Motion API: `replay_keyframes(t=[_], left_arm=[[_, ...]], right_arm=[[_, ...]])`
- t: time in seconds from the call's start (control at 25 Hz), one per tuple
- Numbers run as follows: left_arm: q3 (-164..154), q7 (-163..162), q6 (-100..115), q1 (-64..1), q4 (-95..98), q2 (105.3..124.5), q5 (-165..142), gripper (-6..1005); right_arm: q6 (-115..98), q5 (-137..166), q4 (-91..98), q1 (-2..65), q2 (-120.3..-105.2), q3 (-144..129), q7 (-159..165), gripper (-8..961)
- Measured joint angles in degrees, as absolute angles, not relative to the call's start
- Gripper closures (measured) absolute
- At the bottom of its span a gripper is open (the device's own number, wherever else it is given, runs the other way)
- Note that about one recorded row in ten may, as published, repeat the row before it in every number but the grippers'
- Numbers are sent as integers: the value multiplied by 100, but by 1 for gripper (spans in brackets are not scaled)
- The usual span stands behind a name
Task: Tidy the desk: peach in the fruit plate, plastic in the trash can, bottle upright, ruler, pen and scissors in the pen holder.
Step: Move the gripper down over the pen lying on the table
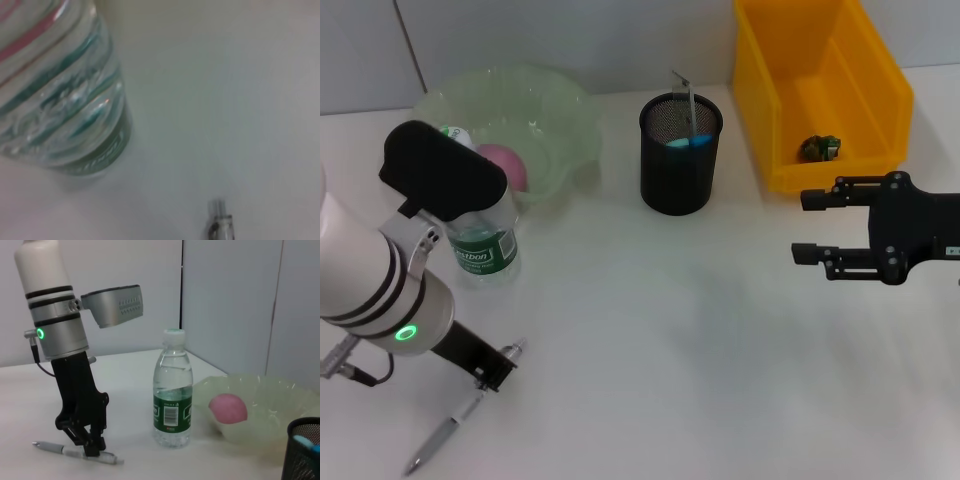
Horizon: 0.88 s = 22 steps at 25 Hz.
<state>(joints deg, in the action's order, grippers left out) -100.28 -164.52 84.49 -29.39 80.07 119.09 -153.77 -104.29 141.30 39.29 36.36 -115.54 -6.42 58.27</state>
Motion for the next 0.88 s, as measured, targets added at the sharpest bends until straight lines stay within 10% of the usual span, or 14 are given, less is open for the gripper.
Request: replay_keyframes(t=[0.6,0.88], left_arm=[[-10018,-16493,8770,-2867,8391,11910,-15351,866],[-10028,-16502,9113,-2806,8602,11918,-15376,713]], right_arm=[[-10406,13625,3934,3452,-11488,-675,5927,287],[-10605,13570,4082,3462,-11464,-677,6068,287]])
